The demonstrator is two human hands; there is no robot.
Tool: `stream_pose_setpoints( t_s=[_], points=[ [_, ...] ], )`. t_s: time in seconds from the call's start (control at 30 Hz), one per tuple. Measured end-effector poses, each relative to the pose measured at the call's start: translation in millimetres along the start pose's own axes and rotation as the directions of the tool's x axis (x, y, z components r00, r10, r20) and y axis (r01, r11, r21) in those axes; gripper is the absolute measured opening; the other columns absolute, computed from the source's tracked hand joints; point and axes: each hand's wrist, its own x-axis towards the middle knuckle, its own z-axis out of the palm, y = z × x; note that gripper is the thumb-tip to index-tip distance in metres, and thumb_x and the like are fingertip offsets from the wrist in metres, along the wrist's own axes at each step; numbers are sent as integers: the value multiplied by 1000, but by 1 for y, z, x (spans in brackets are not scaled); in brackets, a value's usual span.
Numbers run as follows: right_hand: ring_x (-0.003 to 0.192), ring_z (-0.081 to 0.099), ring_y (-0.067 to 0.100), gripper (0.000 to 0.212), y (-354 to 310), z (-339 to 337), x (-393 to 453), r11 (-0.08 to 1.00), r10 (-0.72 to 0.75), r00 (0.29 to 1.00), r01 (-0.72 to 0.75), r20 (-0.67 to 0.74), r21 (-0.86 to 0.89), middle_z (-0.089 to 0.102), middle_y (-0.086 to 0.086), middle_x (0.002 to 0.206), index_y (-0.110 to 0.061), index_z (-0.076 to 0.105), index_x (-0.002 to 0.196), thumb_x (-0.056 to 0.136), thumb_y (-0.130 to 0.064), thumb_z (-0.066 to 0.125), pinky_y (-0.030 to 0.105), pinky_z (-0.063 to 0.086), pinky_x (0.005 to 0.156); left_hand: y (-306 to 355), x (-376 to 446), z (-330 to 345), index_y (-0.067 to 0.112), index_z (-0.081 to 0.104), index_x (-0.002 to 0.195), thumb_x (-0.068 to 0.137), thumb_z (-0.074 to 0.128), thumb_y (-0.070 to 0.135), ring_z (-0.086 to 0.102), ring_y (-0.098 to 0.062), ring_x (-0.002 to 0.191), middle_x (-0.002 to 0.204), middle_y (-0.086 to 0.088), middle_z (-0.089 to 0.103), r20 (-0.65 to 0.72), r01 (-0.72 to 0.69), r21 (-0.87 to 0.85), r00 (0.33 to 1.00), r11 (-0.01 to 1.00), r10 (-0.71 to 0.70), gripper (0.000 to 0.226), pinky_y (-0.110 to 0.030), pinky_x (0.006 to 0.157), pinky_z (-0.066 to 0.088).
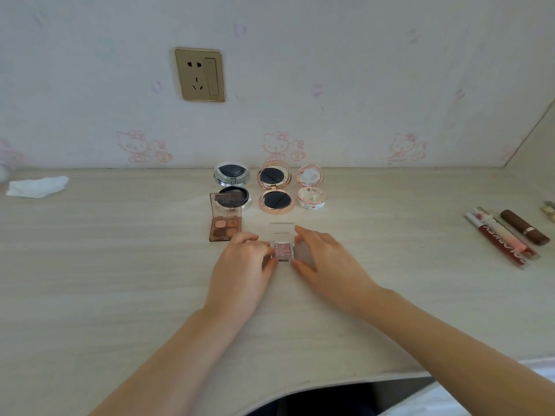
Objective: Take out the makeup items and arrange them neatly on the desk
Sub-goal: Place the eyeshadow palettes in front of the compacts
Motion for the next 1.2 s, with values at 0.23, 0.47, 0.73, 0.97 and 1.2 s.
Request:
stream_pose_setpoints(
  t_s=[0.23,0.47,0.73,0.97,1.2],
  points=[
    [121,46,25,54,2,2,20,1000,11,1000,-11,0,25,56,5,130,-9,40,140,91,-22,59,26,32,99,-1,17,1,19,71,98,94,49,28,41,-10,123,99,8,68,53,-74,228,997,971,63,24,-22,93,37],
    [113,49,30,44,5,5,44,999,45,999,-46,25,21,58,11,122,-6,45,133,91,-17,55,32,37,93,-6,39,7,17,69,102,89,55,17,42,-10,124,106,3,66,84,-38,322,996,946,12,19,-24,89,37],
    [118,45,28,46,7,6,56,996,72,996,-75,53,49,55,11,125,-6,42,135,92,-17,53,33,36,99,-12,49,12,19,69,104,90,54,22,45,-11,123,115,2,60,67,-9,320,998,947,-13,20,-26,91,39],
    [124,41,26,53,8,8,52,996,65,996,-68,55,64,51,9,132,-7,34,142,93,-18,52,26,28,99,-11,46,10,19,72,98,91,54,30,50,-15,120,112,-5,61,11,17,286,1000,958,-22,22,-33,88,43],
    [130,37,25,55,13,0,40,997,71,994,-73,86,23,46,7,139,-10,31,145,94,-21,50,30,29,107,-9,39,5,21,68,101,90,54,31,45,-8,122,103,3,64,19,-23,319,1000,948,17,20,-30,88,42]
  ],
)
